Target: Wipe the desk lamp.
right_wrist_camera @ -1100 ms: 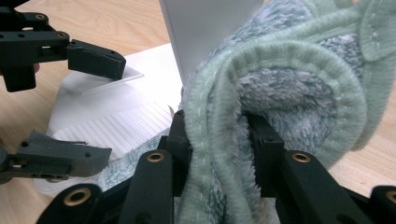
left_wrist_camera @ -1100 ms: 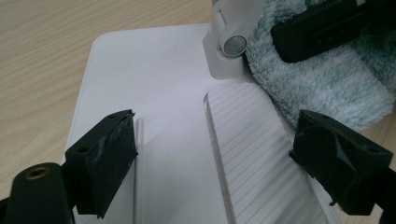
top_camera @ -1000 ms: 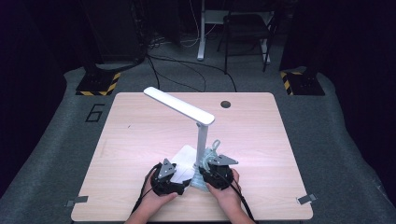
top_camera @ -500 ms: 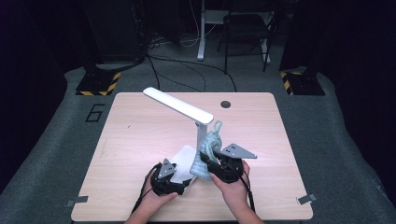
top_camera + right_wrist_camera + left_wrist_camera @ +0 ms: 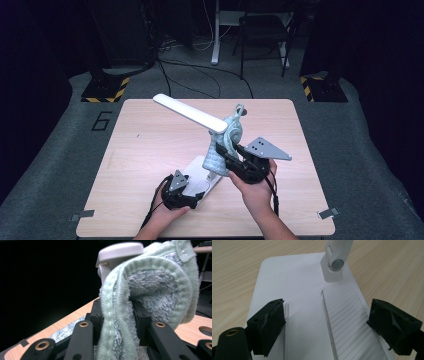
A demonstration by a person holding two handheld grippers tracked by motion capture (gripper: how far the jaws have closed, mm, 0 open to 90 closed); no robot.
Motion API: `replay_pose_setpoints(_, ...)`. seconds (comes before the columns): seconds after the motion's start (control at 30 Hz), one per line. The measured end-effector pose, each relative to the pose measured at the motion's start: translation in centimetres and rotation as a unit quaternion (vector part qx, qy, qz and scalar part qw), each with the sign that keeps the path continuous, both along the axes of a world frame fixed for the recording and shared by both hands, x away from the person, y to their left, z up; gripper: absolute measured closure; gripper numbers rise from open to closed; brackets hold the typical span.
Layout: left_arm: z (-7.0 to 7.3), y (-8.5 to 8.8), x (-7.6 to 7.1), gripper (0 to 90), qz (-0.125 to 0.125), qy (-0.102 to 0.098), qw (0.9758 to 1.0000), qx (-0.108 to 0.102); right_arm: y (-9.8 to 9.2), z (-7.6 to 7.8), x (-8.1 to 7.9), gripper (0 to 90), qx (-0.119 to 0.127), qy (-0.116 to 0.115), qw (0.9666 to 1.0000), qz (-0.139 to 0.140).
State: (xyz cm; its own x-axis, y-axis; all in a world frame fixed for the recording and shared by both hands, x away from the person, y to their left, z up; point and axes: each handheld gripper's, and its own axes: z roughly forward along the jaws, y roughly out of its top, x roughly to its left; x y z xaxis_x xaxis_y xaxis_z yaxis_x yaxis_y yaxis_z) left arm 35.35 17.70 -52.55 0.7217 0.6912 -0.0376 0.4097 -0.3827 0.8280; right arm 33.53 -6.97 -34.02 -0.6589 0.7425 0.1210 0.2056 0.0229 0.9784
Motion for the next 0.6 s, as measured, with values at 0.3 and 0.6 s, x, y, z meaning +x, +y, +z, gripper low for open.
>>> replay_pose_setpoints(0.3, 0.1, 0.1, 0.0, 13.6, -0.003, 0.001, 1.0, 0.007, 0.5, -5.6, 0.7, 67.6, -0.039, 0.044, 0.9982, -0.006)
replay_pose_setpoints(0.6, 0.0, 0.0, 0.0, 13.6, 0.001, -0.003, 1.0, 0.008, 0.4, -11.3, 2.3, 67.6, -0.087, 0.127, 0.9877, -0.025)
